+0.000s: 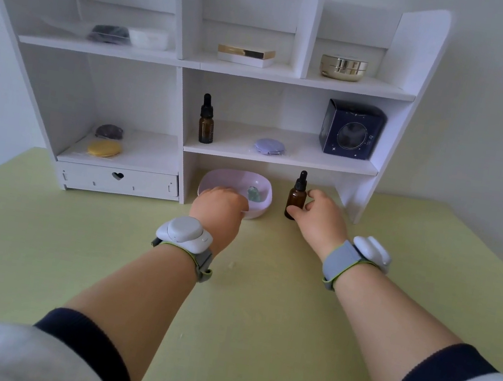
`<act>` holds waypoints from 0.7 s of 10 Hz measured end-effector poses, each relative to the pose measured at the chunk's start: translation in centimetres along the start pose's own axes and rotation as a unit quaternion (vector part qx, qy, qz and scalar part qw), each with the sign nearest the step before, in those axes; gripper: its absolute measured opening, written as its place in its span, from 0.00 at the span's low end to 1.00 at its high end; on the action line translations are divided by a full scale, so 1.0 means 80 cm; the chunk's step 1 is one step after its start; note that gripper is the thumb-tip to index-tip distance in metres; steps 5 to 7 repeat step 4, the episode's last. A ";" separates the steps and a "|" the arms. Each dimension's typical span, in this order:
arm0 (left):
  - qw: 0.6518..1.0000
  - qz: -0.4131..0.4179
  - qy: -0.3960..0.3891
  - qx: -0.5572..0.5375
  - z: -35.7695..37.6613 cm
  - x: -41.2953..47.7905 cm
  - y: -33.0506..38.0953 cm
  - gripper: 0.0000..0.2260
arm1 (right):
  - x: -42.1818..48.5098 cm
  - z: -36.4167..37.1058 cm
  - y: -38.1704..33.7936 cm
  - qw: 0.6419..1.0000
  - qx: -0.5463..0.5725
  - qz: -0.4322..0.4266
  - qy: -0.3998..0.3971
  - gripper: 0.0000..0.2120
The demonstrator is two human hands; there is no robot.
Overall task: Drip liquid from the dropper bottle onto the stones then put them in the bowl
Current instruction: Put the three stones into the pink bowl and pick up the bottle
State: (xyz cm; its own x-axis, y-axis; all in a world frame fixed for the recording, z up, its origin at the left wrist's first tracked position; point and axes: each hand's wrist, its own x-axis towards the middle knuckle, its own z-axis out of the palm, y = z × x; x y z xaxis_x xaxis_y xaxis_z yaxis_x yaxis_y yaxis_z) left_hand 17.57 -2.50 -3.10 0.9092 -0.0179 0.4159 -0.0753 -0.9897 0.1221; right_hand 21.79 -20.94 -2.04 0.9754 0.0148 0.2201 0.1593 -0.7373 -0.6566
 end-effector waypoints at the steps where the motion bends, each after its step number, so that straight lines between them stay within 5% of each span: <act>1: 1.000 0.004 -0.019 0.017 -0.002 0.002 0.004 0.08 | -0.007 -0.005 0.003 1.000 0.004 0.000 0.002 0.29; 7: 0.999 -0.030 0.017 -0.008 -0.016 -0.022 -0.001 0.12 | -0.028 -0.014 0.002 1.000 -0.001 0.004 0.007 0.23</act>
